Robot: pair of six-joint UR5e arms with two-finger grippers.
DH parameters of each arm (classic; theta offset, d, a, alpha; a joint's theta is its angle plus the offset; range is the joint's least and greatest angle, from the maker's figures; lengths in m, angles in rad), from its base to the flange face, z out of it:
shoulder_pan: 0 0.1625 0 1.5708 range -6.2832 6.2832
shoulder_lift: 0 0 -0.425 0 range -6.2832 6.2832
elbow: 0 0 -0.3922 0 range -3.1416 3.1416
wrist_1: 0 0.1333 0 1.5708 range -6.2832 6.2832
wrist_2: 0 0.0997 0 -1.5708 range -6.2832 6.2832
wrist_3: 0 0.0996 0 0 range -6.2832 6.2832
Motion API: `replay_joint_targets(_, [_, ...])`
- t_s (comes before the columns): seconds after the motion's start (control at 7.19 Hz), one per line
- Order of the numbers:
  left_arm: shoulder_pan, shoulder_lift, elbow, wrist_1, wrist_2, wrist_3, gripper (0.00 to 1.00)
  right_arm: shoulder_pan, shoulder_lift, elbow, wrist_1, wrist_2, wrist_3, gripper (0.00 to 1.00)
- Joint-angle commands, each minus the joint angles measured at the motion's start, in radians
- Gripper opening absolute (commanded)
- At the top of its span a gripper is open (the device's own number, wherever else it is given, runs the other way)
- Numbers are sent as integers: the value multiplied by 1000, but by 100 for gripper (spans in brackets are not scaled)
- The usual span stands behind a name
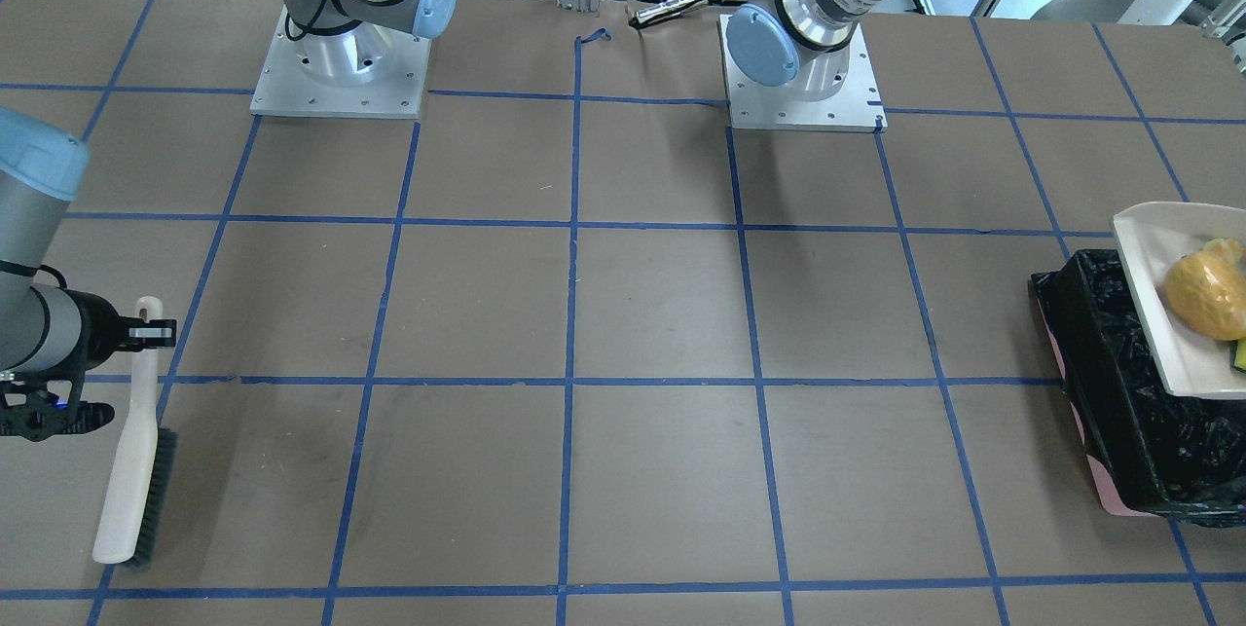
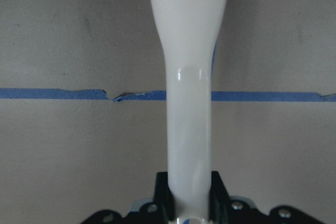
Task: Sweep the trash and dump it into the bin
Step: 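Carry the dustpan over the trash bag while the right gripper lowers the brush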
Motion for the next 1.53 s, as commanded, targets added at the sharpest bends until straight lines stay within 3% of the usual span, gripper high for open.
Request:
replay_joint_targets(0.0, [-1,-3,0,19,17,2,0,-1,-44,42,-11,-5,30,0])
replay_joint_targets(0.42, [-12,-8,-6,49,44,2,0,-1,-58,45,-14,-7,30,0])
replay_joint_targets(0.56, [-16,-25,-15,116,125,2,0,-2,-52,51,-36,-7,27,0])
replay_joint_targets(0.97, [-77,-37,-31,262,220,-2,0,-4,-61,106,-96,-5,25,0])
replay_joint_targets(1.39, [-84,-16,-115,386,224,1,0,-4,-59,122,-138,-8,19,0])
